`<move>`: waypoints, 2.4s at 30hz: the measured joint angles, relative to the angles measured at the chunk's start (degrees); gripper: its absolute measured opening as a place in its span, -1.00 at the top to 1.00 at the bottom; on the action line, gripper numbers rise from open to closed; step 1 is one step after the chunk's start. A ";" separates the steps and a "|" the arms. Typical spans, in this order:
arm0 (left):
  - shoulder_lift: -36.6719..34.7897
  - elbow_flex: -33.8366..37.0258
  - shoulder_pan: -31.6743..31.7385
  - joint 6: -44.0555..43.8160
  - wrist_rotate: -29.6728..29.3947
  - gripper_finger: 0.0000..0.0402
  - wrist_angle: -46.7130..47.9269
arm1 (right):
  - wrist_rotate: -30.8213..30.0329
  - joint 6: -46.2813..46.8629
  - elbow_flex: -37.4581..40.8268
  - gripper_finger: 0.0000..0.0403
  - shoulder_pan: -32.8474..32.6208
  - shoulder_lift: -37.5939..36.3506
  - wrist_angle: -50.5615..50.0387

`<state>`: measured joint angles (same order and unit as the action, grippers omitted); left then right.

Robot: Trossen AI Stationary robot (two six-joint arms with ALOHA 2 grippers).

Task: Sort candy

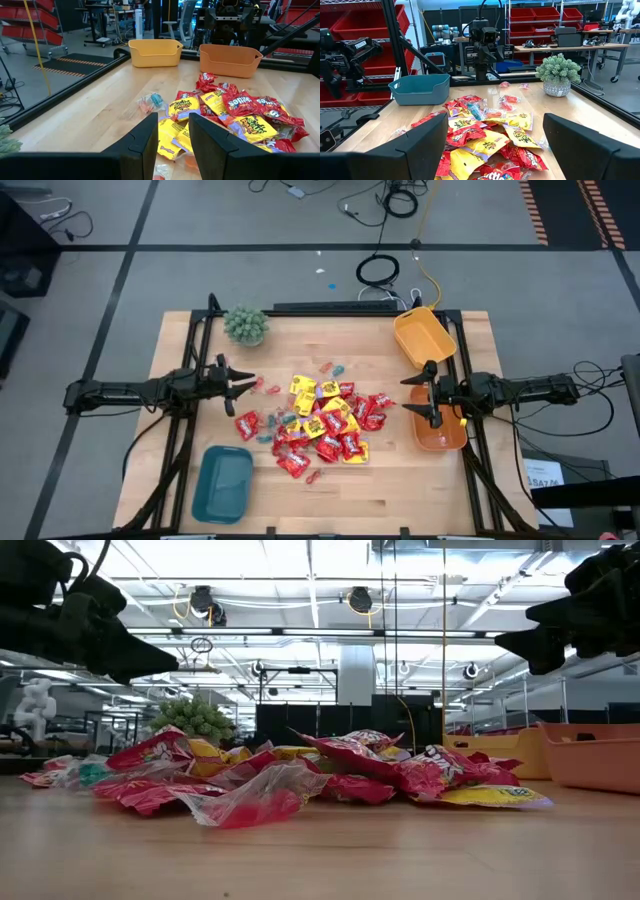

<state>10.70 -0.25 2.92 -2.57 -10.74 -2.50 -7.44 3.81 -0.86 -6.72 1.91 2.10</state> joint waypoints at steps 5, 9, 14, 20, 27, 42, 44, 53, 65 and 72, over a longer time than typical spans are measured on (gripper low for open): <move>0.00 0.00 0.00 0.00 0.00 0.41 0.00 | 0.00 0.00 -0.01 -0.59 0.00 0.01 -0.01; 0.01 -0.01 0.00 -0.01 -0.01 0.41 0.00 | 0.02 0.00 0.02 -0.59 -0.01 -0.01 0.00; 0.01 -0.02 0.00 0.00 0.00 0.41 0.00 | 0.00 0.02 0.00 -0.59 -0.02 0.00 0.00; 0.00 0.00 0.00 0.00 -0.01 0.41 0.00 | 0.00 0.02 0.02 -0.59 0.00 0.01 0.01; 0.00 -0.01 0.00 0.00 -0.01 0.41 0.00 | -0.10 6.54 0.01 -0.59 -0.02 0.01 0.18; 0.00 -0.01 0.00 -0.01 -0.01 0.41 0.00 | -25.97 19.31 0.06 -0.59 0.02 0.03 15.77; 0.00 -0.02 0.00 0.00 0.00 0.41 0.00 | -26.22 19.06 0.06 -0.59 0.02 0.03 18.10; 0.00 0.00 0.00 0.00 0.00 0.41 0.00 | -42.44 16.56 0.04 -0.59 0.46 0.33 22.50; 0.00 -0.01 0.00 0.00 0.00 0.41 0.00 | -45.61 10.89 -19.30 -0.46 8.66 25.77 20.33; 0.00 0.00 0.00 -0.01 -0.01 0.41 0.00 | -48.10 31.13 -51.40 -0.43 17.93 49.07 -30.62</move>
<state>10.70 -0.25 2.92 -2.58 -10.75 -2.50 -55.54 34.94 -52.26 11.21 50.97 -28.52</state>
